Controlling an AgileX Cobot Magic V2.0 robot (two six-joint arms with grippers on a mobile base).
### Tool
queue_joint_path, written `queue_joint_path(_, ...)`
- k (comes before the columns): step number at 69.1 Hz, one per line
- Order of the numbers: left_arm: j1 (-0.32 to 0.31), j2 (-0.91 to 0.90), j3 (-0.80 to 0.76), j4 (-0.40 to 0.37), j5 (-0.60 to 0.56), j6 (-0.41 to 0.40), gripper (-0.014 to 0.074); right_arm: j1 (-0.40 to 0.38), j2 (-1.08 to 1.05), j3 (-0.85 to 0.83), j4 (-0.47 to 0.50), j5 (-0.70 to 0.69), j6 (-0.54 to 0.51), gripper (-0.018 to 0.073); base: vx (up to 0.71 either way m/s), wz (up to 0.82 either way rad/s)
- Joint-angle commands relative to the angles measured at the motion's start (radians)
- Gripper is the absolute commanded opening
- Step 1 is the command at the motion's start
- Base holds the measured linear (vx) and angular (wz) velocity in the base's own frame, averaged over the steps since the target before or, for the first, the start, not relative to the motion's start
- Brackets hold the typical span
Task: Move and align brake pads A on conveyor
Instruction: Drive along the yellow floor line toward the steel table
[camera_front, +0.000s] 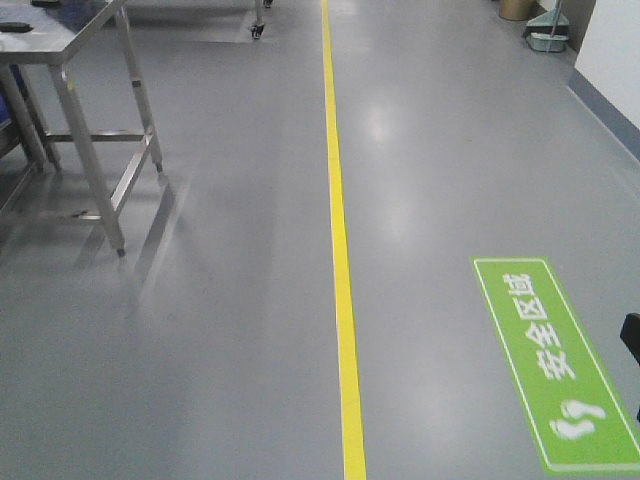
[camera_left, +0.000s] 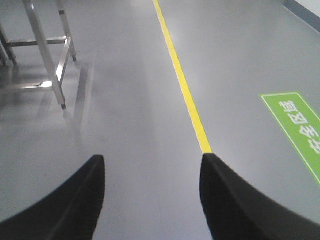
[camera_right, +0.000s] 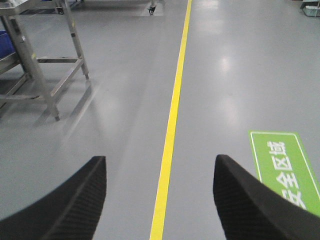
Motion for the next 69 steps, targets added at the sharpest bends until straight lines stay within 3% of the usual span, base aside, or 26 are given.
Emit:
queue_joint_path(1,-0.003,0.005,-0.026,-0.011,-0.064,-0.004,0.0397,-0.002,0.011,-0.027,-0.005,-0.069,0.000,0.0450,0.83,-0.05)
queue_joint_path(69,-0.003,0.006,-0.026,-0.011,-0.064,-0.004,0.0397,-0.002,0.011,-0.027,-0.005,-0.069,0.000,0.0450,0.85,-0.01)
